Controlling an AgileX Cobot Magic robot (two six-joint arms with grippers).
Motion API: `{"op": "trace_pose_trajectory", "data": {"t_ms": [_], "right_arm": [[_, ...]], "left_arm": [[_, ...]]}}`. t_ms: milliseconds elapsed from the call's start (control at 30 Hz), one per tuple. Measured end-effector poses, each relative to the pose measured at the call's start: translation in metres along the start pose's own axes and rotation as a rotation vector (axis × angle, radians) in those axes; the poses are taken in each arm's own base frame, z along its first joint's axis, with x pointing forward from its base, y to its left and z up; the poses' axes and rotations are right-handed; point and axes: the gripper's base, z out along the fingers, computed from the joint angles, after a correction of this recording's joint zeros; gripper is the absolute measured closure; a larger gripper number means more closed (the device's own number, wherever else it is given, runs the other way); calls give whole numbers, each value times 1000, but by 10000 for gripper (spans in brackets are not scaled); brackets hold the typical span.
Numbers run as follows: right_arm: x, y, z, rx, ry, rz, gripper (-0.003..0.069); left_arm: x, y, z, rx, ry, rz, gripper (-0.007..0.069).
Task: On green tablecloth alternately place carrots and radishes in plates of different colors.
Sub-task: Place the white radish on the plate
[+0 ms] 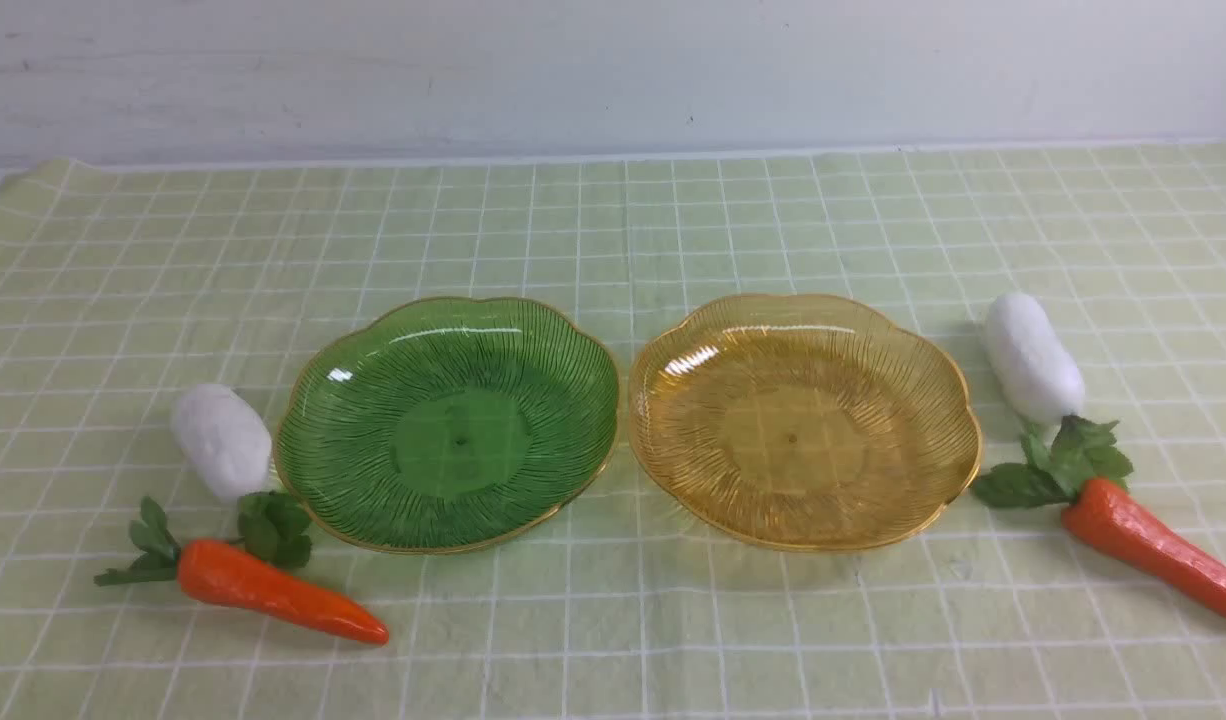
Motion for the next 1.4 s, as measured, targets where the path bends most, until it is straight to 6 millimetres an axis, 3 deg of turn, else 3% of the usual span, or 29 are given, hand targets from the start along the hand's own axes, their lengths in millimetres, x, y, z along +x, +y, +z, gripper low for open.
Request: {"op": "trace_pose_trajectory", "data": {"t_ms": [1167, 1400], "right_arm": [[0, 0, 0, 0, 0, 0, 673], [0, -2, 0, 19, 4, -84, 673]], "left_arm": [[0, 0, 0, 0, 0, 0, 632], [0, 0, 0, 0, 0, 0, 632]]}}
